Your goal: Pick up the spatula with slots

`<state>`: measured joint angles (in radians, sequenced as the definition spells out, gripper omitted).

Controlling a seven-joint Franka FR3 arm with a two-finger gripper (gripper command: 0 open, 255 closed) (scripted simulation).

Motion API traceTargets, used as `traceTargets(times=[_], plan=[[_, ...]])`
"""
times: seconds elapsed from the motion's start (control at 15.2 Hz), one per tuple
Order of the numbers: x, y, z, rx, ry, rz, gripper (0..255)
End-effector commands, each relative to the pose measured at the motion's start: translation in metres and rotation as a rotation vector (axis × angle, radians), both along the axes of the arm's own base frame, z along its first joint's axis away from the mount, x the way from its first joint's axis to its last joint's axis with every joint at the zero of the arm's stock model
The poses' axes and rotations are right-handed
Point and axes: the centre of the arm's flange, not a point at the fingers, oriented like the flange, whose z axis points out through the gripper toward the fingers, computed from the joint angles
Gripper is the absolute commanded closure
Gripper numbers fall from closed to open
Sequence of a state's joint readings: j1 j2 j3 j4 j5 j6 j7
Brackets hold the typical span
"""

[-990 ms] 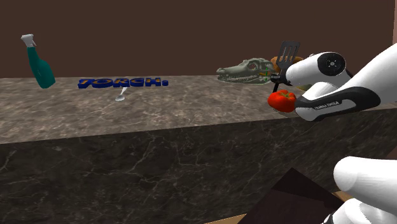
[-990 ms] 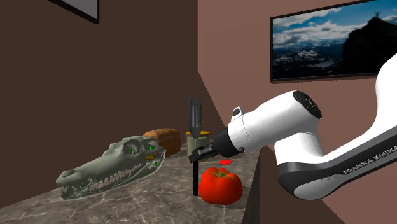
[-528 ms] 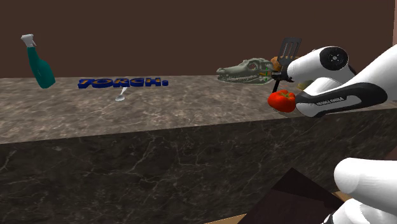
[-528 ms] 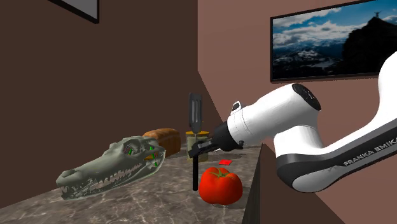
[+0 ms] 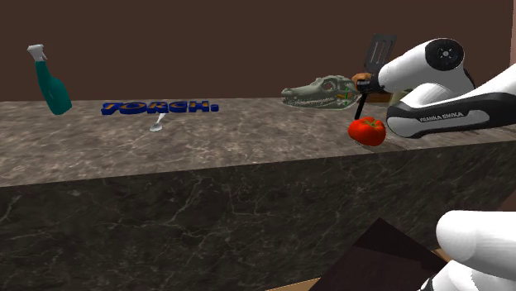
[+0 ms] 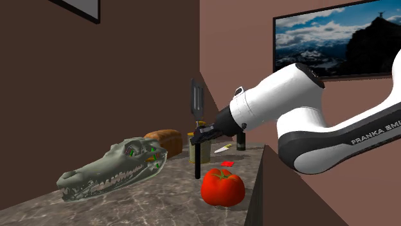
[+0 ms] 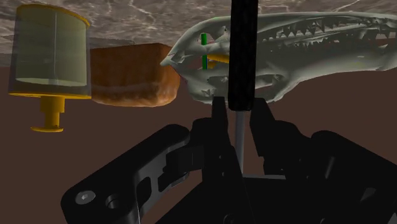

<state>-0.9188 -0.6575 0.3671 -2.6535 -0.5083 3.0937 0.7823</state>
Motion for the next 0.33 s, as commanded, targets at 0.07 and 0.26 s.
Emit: traceTargets(times=[0.07,0.26], plan=[[-0.001,-0.001,0.016,0.0,0.0,0.0,255],[-0.001,-0.001,0.022,0.0,0.0,0.0,255]])
